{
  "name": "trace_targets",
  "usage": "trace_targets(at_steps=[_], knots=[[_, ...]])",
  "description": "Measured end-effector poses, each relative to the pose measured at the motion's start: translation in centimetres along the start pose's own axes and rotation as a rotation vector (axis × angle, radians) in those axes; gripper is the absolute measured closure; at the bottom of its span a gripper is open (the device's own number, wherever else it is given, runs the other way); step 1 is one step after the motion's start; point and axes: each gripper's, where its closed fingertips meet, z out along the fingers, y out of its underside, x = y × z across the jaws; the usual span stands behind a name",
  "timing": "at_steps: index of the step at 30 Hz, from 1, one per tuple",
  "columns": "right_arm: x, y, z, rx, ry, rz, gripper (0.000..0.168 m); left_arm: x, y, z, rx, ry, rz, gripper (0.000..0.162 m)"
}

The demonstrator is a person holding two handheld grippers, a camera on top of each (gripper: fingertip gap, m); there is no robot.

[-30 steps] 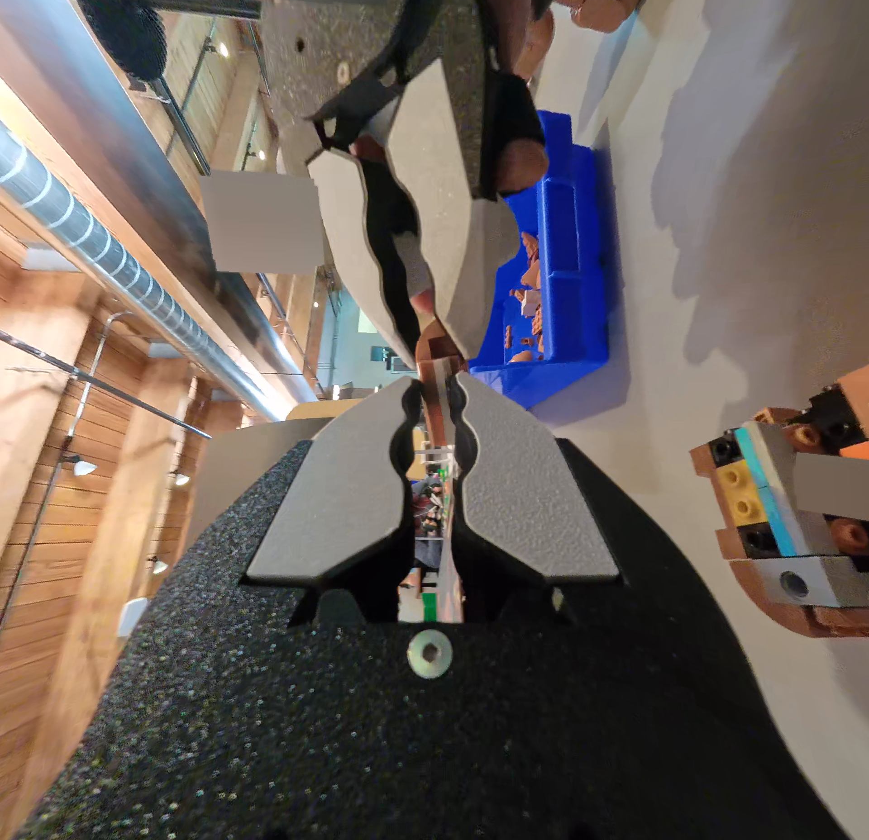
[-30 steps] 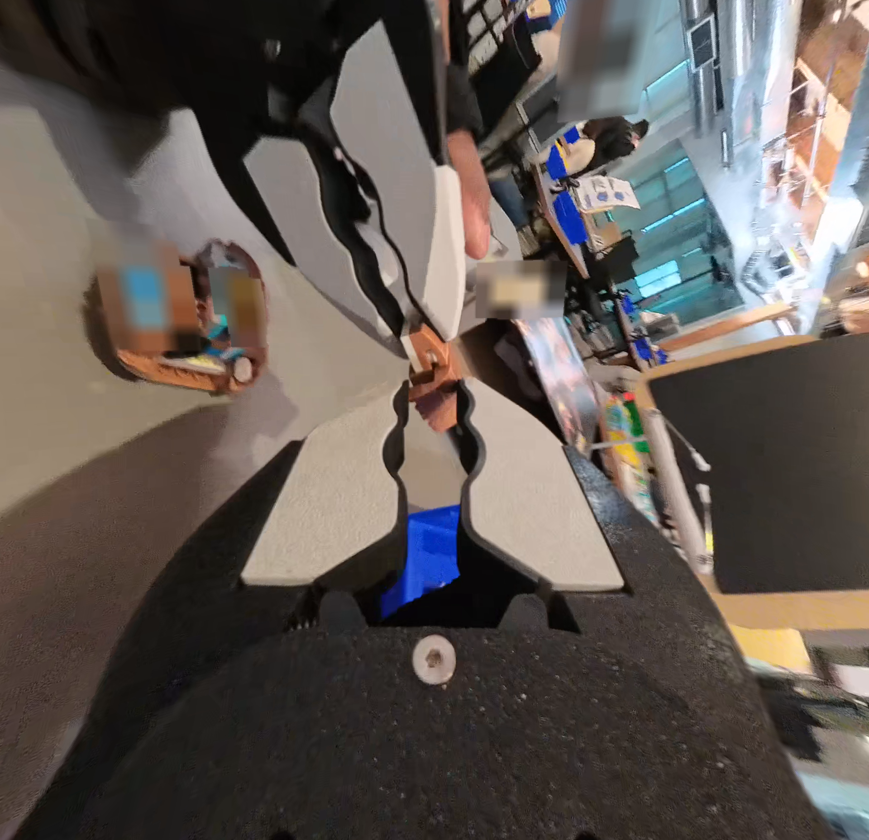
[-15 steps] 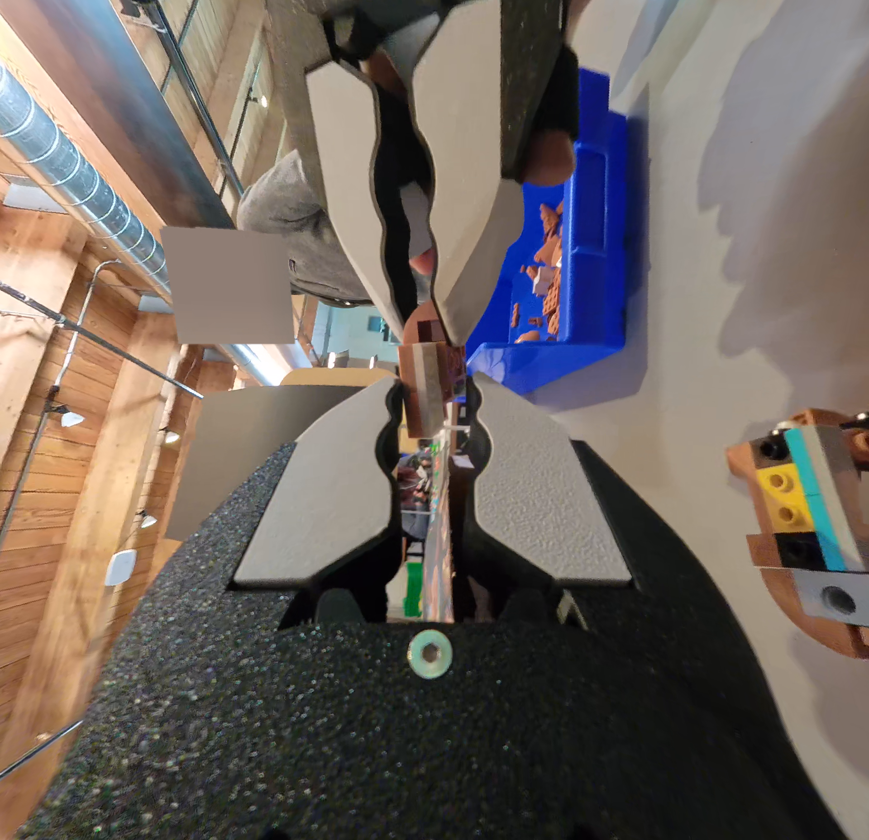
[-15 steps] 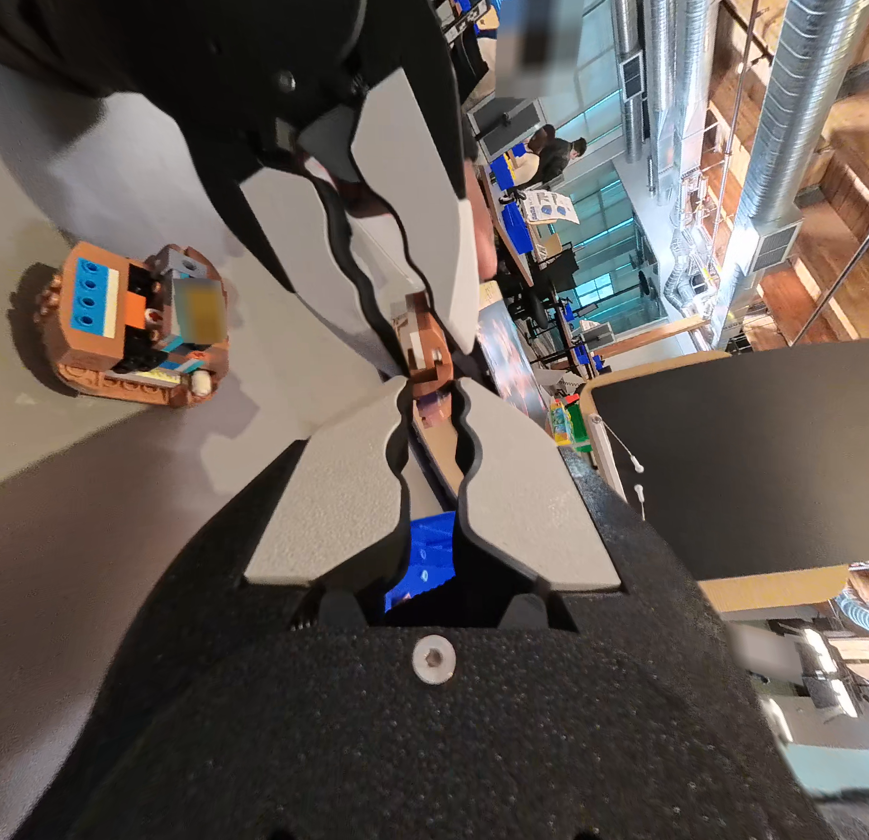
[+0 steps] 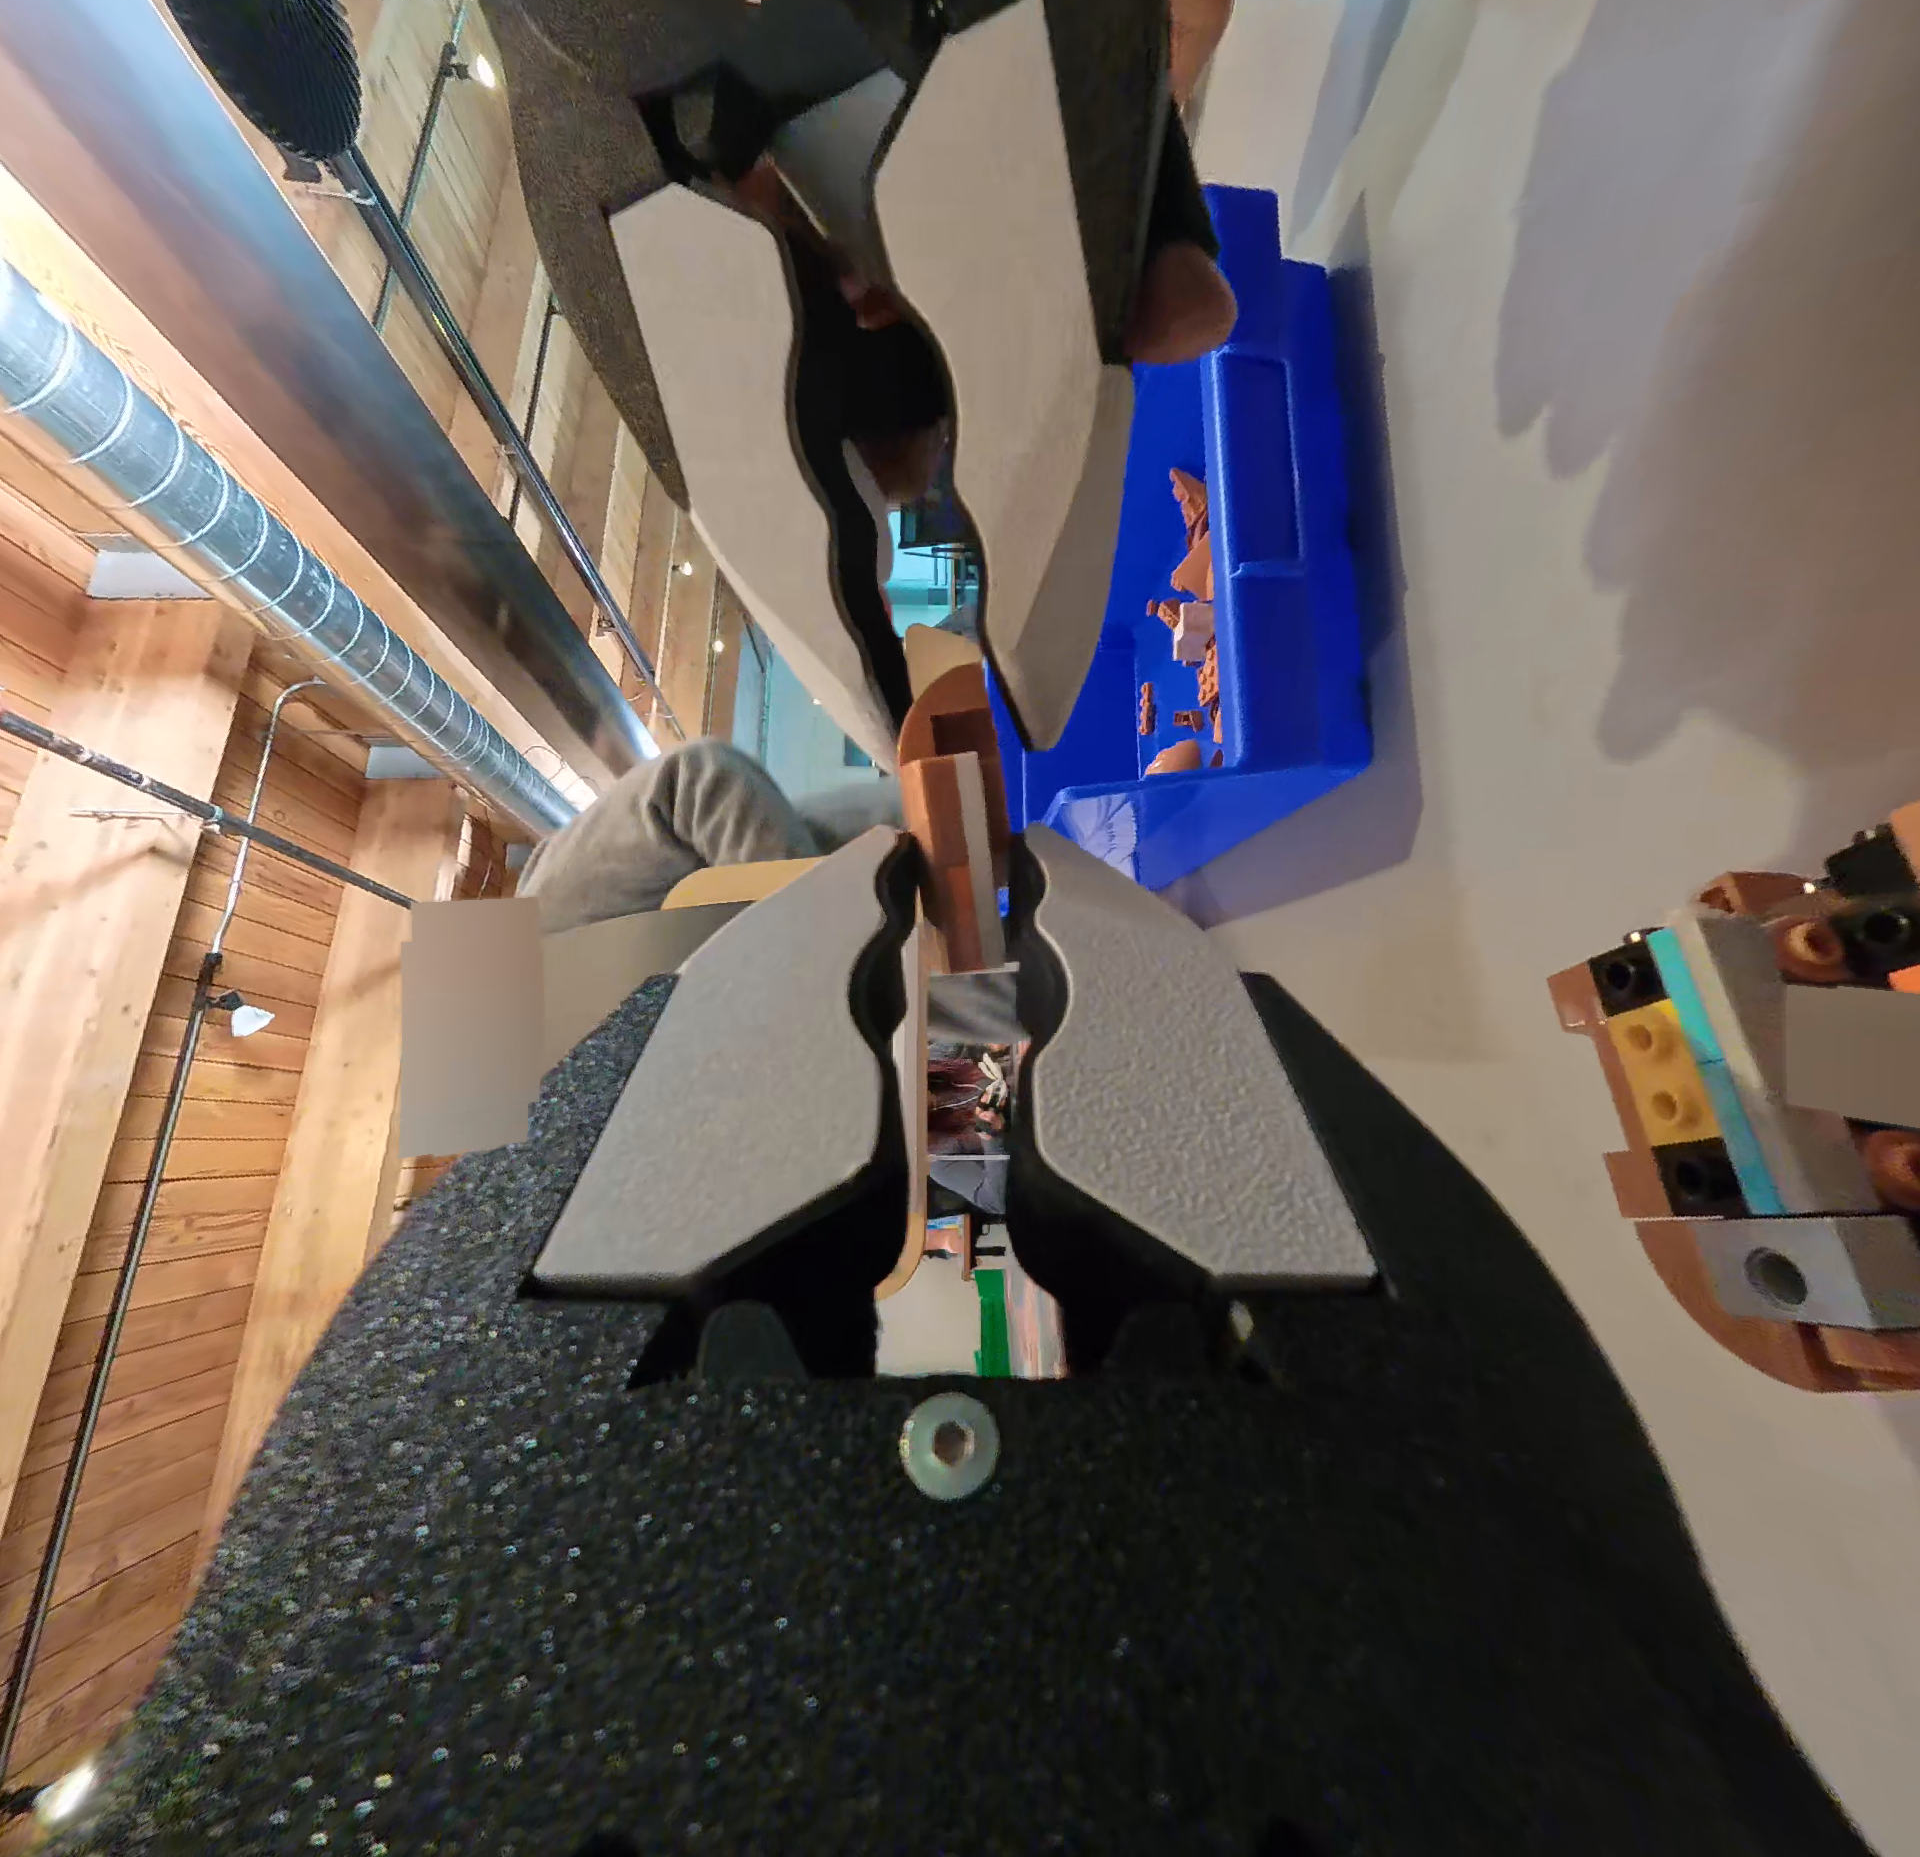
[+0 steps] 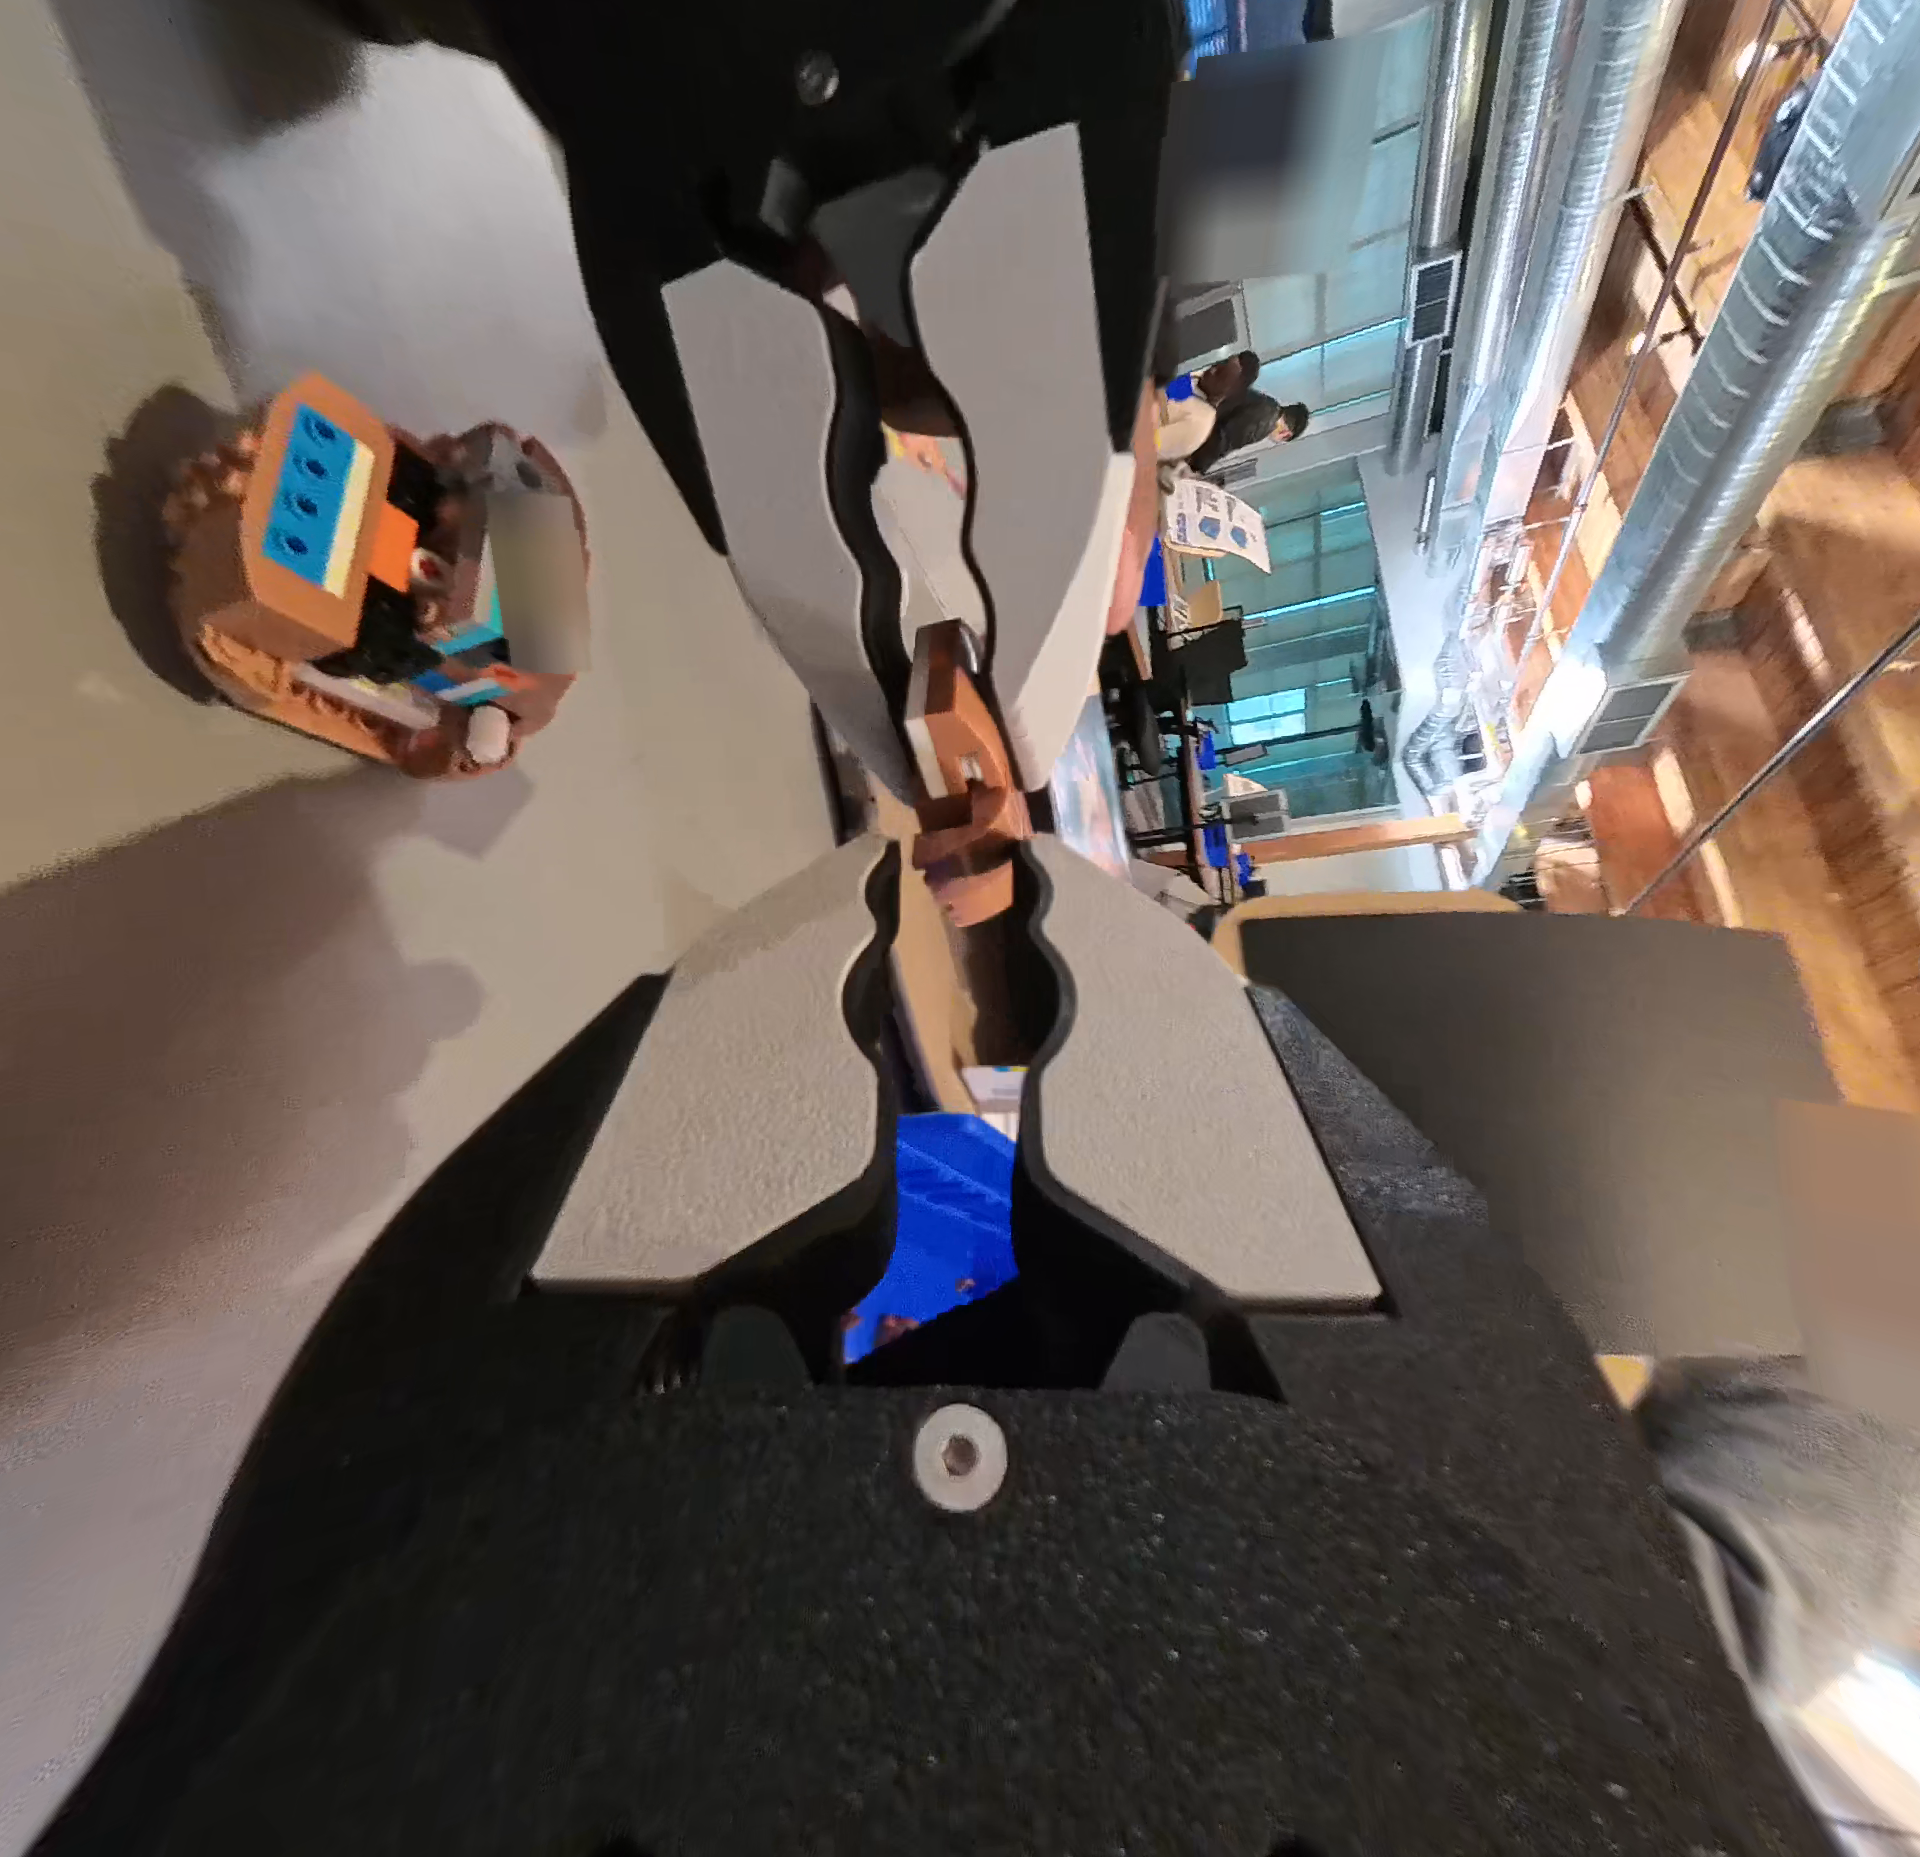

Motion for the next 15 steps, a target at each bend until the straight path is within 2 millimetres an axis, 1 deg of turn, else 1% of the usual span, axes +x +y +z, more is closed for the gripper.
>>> trace_targets(at_steps=[5,7,10,15], knots=[[-0.32,0.23,0.48,-0.097,0.017,-0.171,0.152,0.58,-0.24,-0.03,0.010,0.035,0.006,0.145],[-0.45,0.28,0.49,-0.107,0.000,-0.166,0.152,0.76,-0.19,-0.02,0.004,0.037,0.031,0.145],[-0.59,0.07,0.23,-0.071,-0.047,-0.067,0.152,0.78,-0.48,-0.12,0.015,0.029,0.070,0.145],[-0.93,-0.03,-0.01,0.008,-0.156,0.191,0.150,0.95,-0.81,-0.11,0.019,0.023,0.131,0.144]])
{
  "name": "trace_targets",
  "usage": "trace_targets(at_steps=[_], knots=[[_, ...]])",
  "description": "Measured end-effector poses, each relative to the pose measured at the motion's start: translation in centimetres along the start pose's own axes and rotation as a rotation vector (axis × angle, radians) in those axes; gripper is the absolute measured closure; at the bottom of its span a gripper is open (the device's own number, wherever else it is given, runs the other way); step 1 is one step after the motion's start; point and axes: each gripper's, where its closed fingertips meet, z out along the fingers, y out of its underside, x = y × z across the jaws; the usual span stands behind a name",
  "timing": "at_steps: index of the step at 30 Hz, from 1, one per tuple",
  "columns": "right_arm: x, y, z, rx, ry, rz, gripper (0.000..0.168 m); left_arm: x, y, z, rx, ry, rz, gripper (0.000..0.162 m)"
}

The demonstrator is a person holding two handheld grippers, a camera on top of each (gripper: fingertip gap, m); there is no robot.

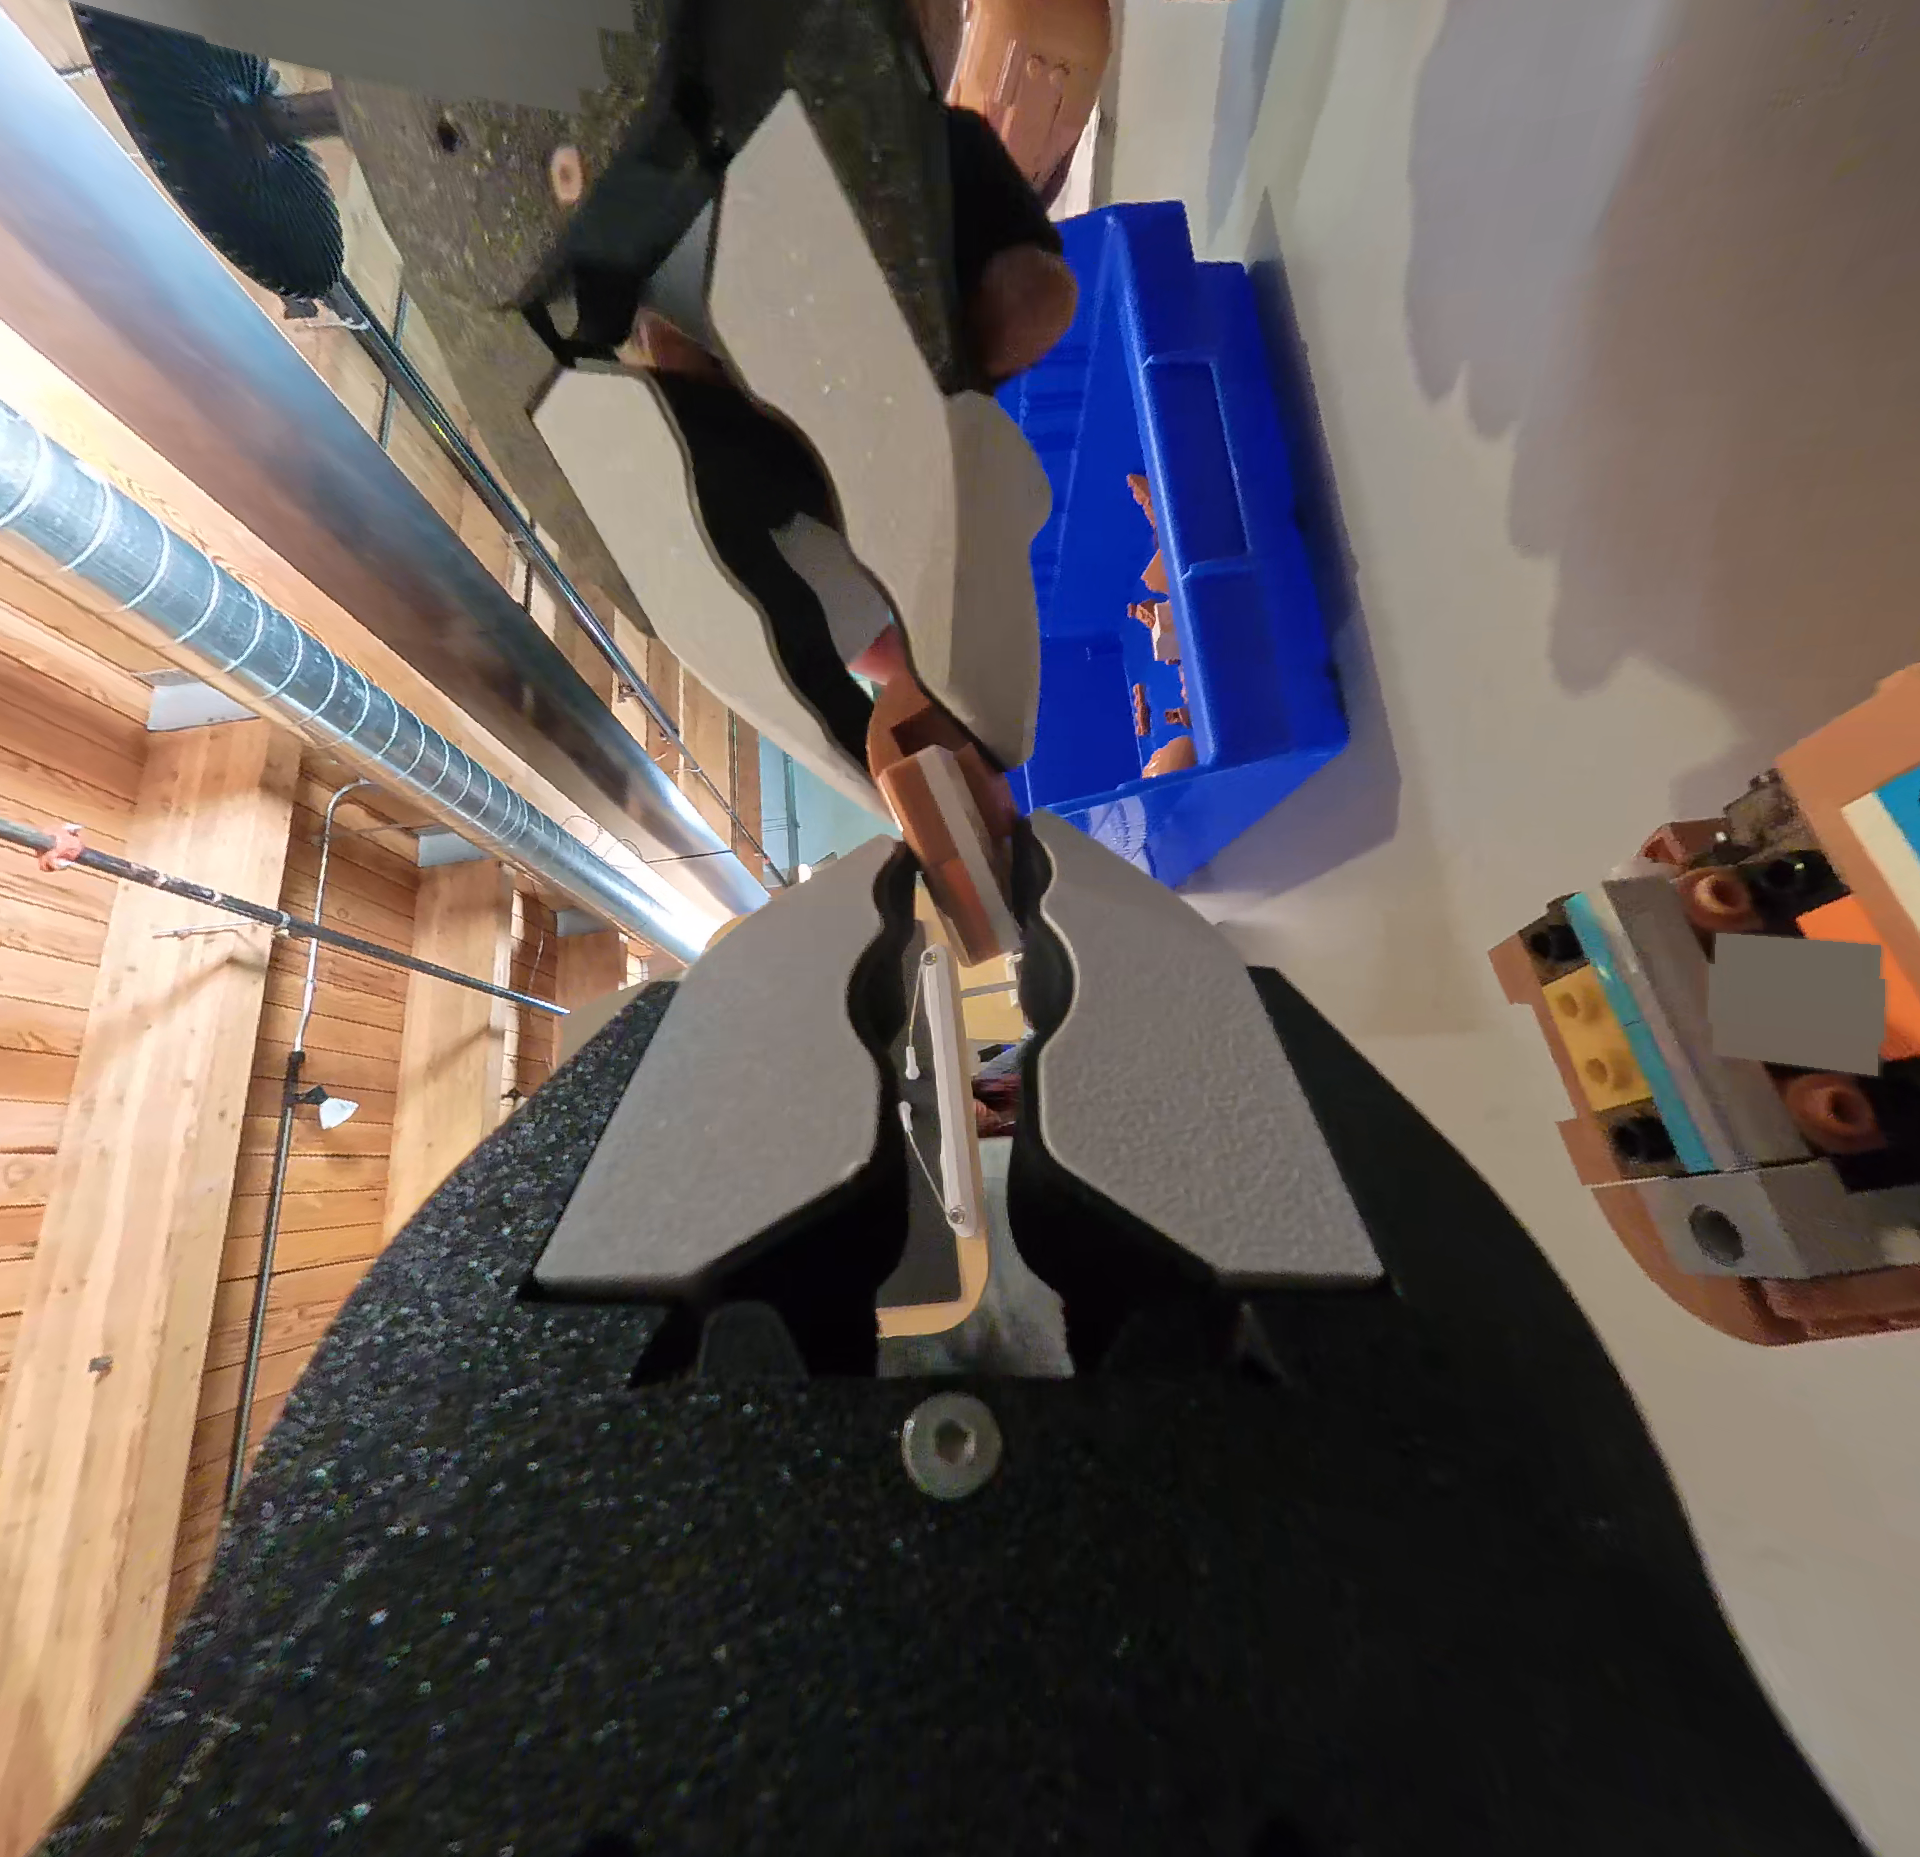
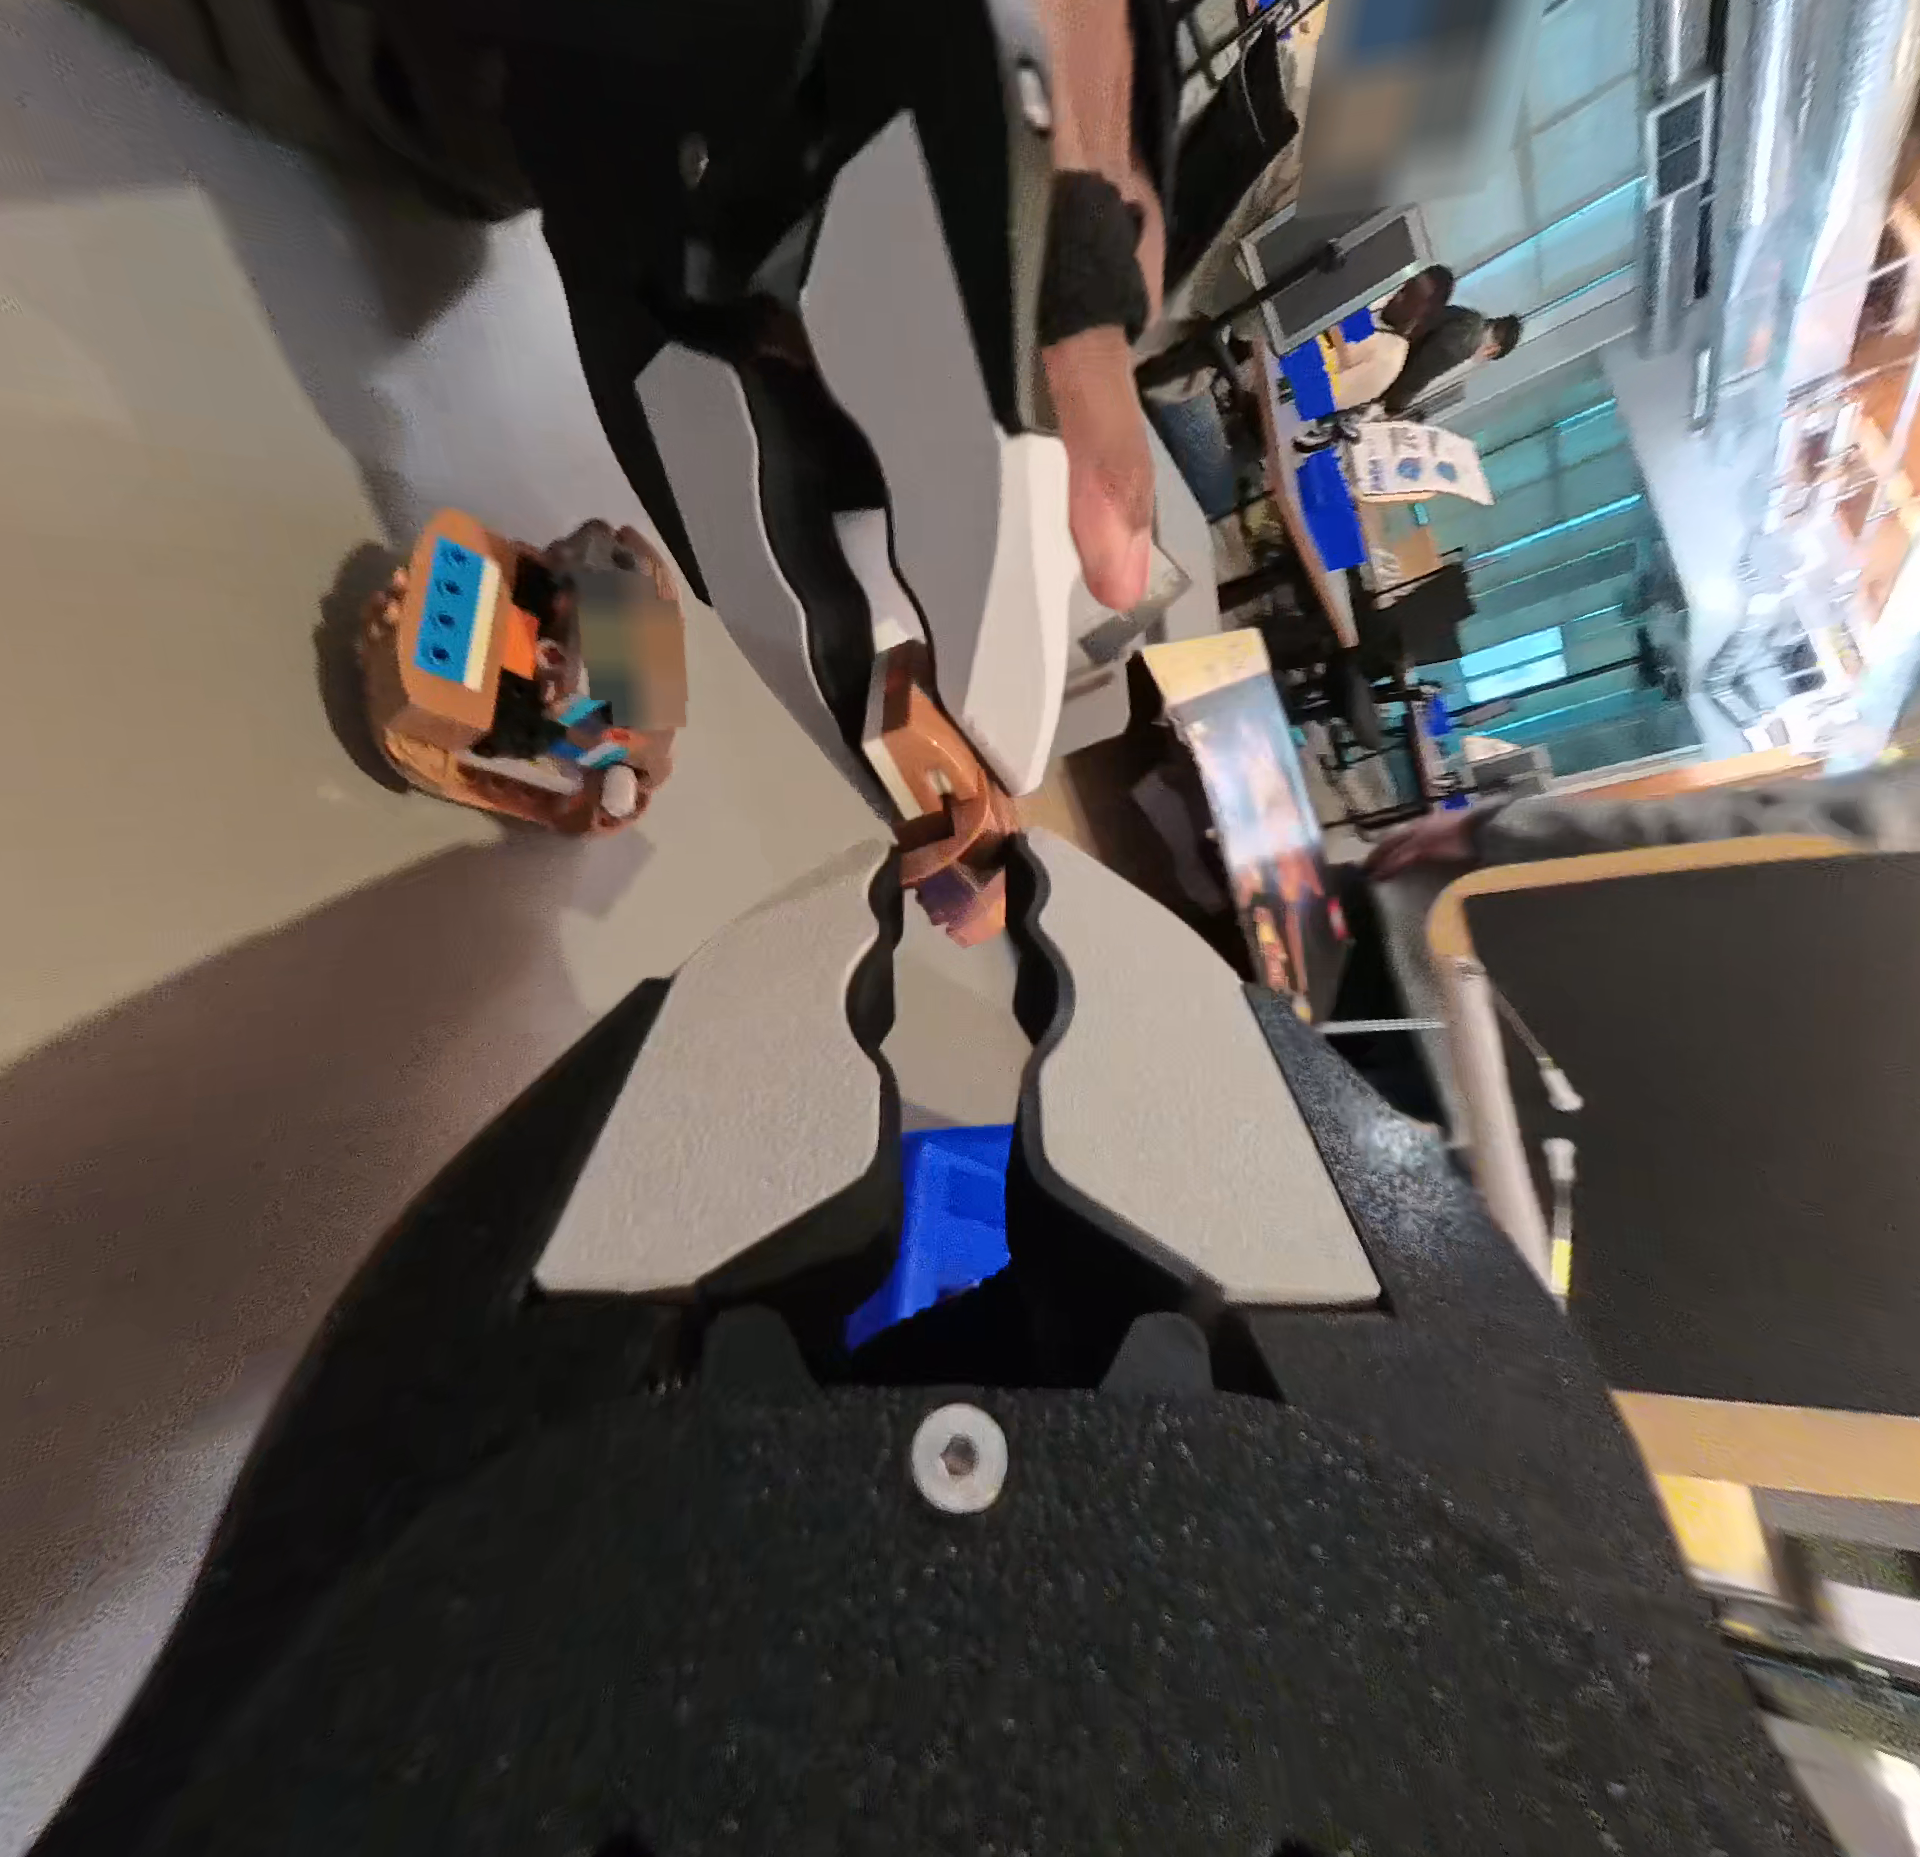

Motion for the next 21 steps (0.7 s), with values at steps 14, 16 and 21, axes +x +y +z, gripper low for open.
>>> trace_targets(at_steps=[14,16,21], knots=[[-0.8,0.4,0.1,0.096,-0.174,0.316,0.148,0.9,-0.1,0.2,0.009,0.045,-0.007,0.144],[-0.6,0.4,0.1,0.067,-0.102,0.173,0.148,0.7,-0.1,0.2,0.020,0.051,-0.074,0.145],[-0.8,0.7,0.4,0.005,-0.016,-0.060,0.149,1.1,0.0,0.1,0.040,0.094,-0.139,0.145]])
